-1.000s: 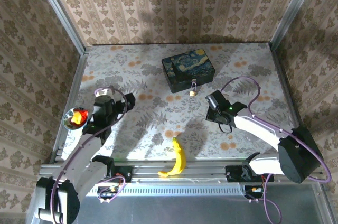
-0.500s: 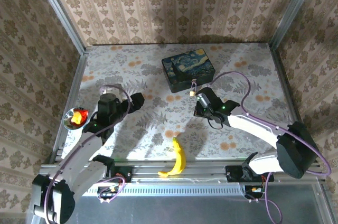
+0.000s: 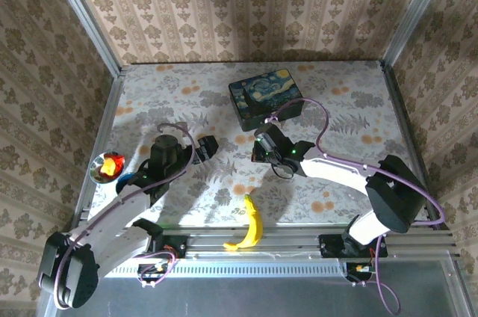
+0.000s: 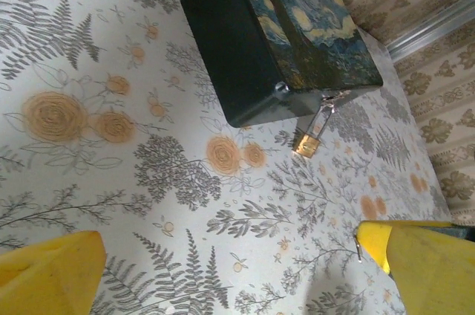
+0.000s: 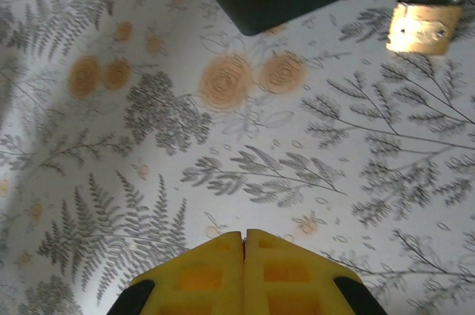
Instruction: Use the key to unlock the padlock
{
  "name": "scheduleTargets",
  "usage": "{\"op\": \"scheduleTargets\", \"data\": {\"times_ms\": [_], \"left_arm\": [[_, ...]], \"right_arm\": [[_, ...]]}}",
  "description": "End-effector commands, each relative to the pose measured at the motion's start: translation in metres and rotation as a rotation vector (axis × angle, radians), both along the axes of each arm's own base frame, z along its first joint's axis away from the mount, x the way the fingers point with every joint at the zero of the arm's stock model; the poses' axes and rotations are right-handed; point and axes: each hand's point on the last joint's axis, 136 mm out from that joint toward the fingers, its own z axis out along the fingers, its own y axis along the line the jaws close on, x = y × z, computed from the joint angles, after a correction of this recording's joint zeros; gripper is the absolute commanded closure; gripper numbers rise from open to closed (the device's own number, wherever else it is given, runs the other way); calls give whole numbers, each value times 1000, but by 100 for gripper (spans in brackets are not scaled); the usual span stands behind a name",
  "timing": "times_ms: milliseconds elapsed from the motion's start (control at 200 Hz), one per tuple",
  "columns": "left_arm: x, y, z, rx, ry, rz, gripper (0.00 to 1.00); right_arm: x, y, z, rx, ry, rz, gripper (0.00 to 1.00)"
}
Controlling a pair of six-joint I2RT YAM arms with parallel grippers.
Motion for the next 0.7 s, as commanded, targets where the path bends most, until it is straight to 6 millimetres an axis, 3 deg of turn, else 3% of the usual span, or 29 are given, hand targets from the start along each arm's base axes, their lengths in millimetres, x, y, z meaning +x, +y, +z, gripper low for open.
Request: {"op": "scheduleTargets", "data": {"times_ms": [0,440,695], "left_arm": [[2,-12,12,-46,-29,-20,3],[5,-54,28,-102,-77,-109,8],[0,-75,24,-98,-55,-197,19]], "right_arm": [[11,11,12,17,-65,-4,100],[19,17,18,49,-116,-27,100],[23,17,23,51,-131,-43,100]]}}
